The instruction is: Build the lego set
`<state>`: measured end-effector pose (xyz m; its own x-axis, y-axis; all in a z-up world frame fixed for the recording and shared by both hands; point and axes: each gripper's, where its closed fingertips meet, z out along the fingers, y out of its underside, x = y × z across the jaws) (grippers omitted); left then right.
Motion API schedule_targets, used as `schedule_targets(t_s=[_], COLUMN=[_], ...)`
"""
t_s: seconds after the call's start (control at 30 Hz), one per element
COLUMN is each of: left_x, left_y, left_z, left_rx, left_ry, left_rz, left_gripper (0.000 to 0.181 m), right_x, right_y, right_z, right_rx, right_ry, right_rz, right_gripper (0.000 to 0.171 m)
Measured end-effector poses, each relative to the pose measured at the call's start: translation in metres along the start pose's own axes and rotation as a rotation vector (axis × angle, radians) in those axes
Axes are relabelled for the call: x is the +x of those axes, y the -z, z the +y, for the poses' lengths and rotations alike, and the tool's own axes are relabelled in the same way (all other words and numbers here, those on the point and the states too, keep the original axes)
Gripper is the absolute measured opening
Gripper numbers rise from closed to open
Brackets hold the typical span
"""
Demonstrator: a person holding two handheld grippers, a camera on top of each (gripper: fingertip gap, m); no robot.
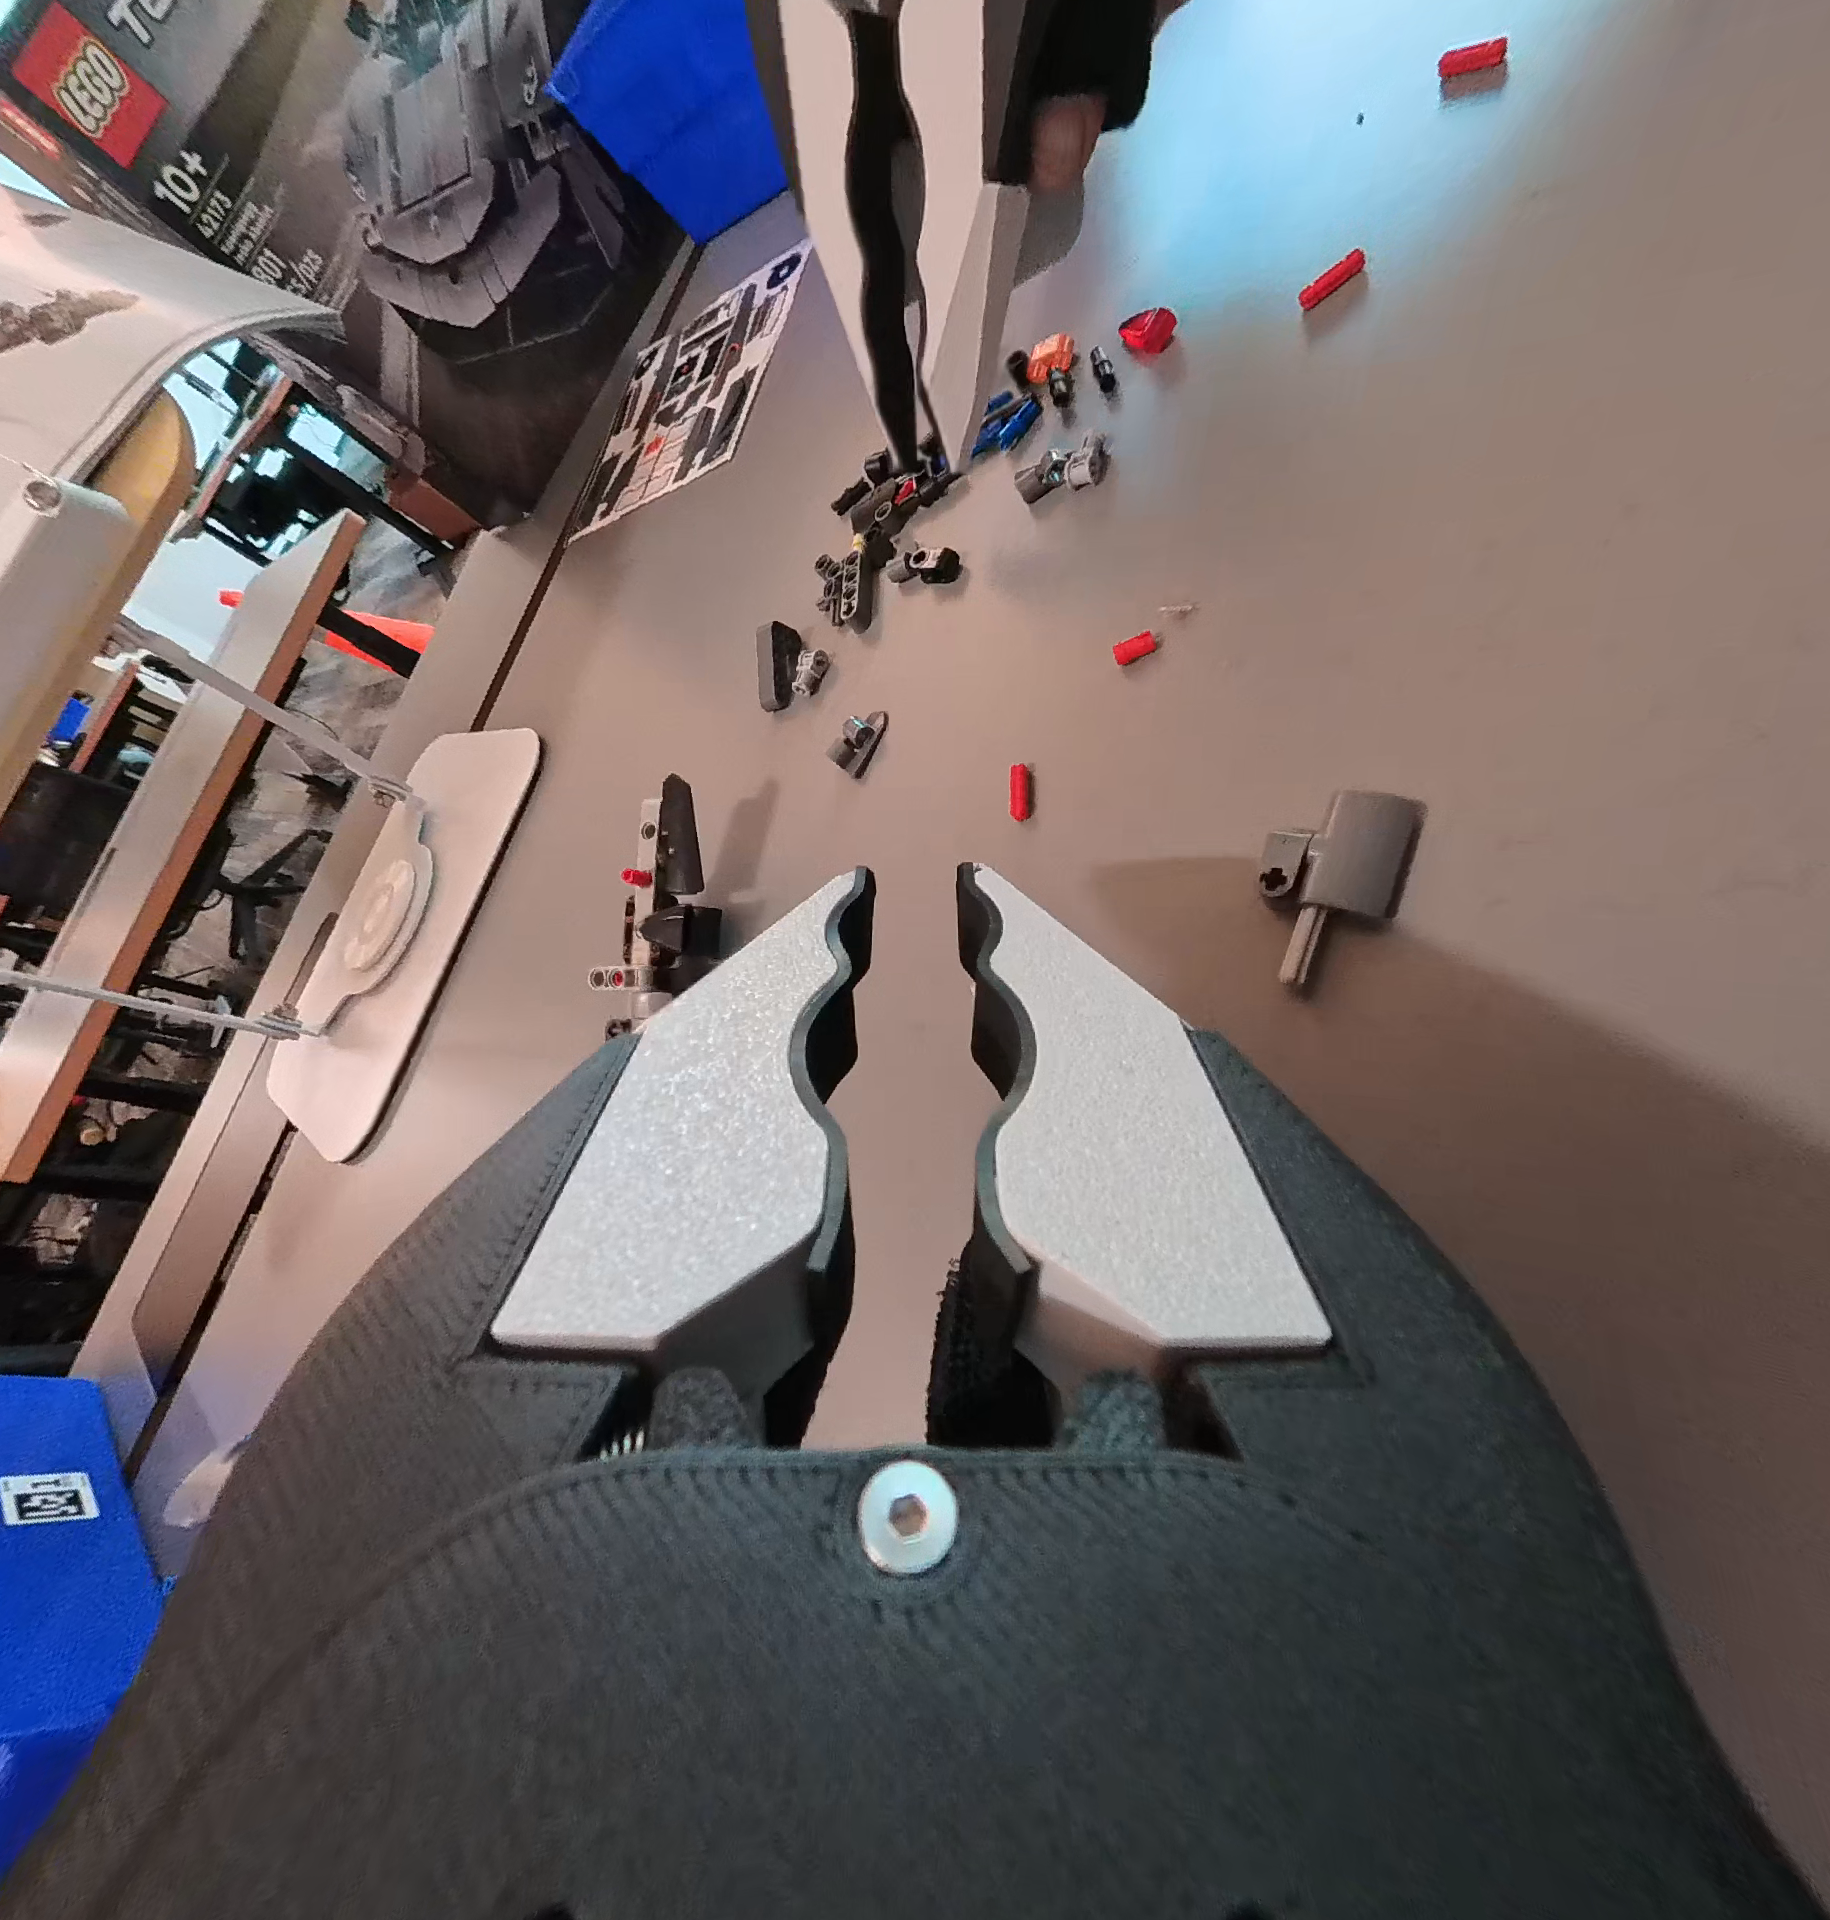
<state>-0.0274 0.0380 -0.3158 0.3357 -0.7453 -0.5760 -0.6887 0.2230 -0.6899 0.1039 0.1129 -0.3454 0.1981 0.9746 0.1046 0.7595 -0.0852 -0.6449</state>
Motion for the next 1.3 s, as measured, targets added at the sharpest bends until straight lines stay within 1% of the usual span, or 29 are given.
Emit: schedule_targets(t_s=[0.2, 0.3, 0.37, 0.53, 0.6, 0.67, 0.73, 0.87, 0.93, 1.03, 1.1, 1.17, 1.23, 1.3], left_x=[-0.001, -0.001, -0.001, -0.002, -0.002, -0.004, -0.008, -0.011, -0.016, -0.020, -0.019, -0.015, -0.013, -0.010], left_y=[0.001, 0.000, 0.000, 0.000, 0.000, 0.000, 0.000, -0.002, -0.009, -0.015, -0.017, -0.019, -0.020, -0.023], left_z=[0.001, 0.002, 0.002, 0.003, 0.002, 0.000, -0.009, -0.049, -0.067, -0.091, -0.103, -0.108, -0.110, -0.111], left_rx=[0.006, 0.001, 0.002, 0.004, 0.002, 0.004, 0.021, 0.099, 0.115, 0.154, 0.179, 0.183, 0.195, 0.205], left_ry=[0.007, 0.000, -0.002, 0.002, 0.000, -0.002, -0.007, -0.034, -0.075, -0.137, -0.164, -0.190, -0.202, -0.200], left_rz=[0.000, 0.003, 0.004, 0.006, 0.003, -0.010, -0.040, -0.106, -0.179, -0.252, -0.271, -0.279, -0.286, -0.271], left_gripper=[0.014, 0.014, 0.014, 0.014, 0.014, 0.014, 0.014, 0.012, 0.014, 0.014, 0.013, 0.012, 0.005, 0.008], right_x=[-0.005, -0.001, -0.002, -0.003, -0.008, -0.020, -0.036, -0.061, -0.067, -0.074, -0.078, -0.078, -0.077, -0.073], right_y=[-0.019, -0.027, -0.028, -0.026, -0.019, -0.008, 0.006, 0.036, 0.047, 0.055, 0.059, 0.063, 0.066, 0.067], right_z=[-0.008, -0.004, -0.005, -0.003, -0.006, -0.017, -0.036, -0.078, -0.091, -0.101, -0.105, -0.107, -0.107, -0.106], right_rx=[-0.040, -0.076, -0.079, -0.072, -0.041, 0.022, 0.140, 0.438, 0.542, 0.614, 0.647, 0.676, 0.696, 0.710], right_ry=[0.059, 0.066, 0.068, 0.050, 0.030, -0.008, -0.098, -0.343, -0.414, -0.450, -0.465, -0.478, -0.490, -0.501], right_rz=[-0.017, 0.002, -0.008, -0.025, -0.051, -0.096, -0.171, -0.378, -0.447, -0.492, -0.519, -0.523, -0.537, -0.531], right_gripper=[0.016, 0.017, 0.013, 0.013, 0.013, 0.013, 0.013, 0.013, 0.012, 0.012, 0.013, 0.013, 0.013, 0.013])
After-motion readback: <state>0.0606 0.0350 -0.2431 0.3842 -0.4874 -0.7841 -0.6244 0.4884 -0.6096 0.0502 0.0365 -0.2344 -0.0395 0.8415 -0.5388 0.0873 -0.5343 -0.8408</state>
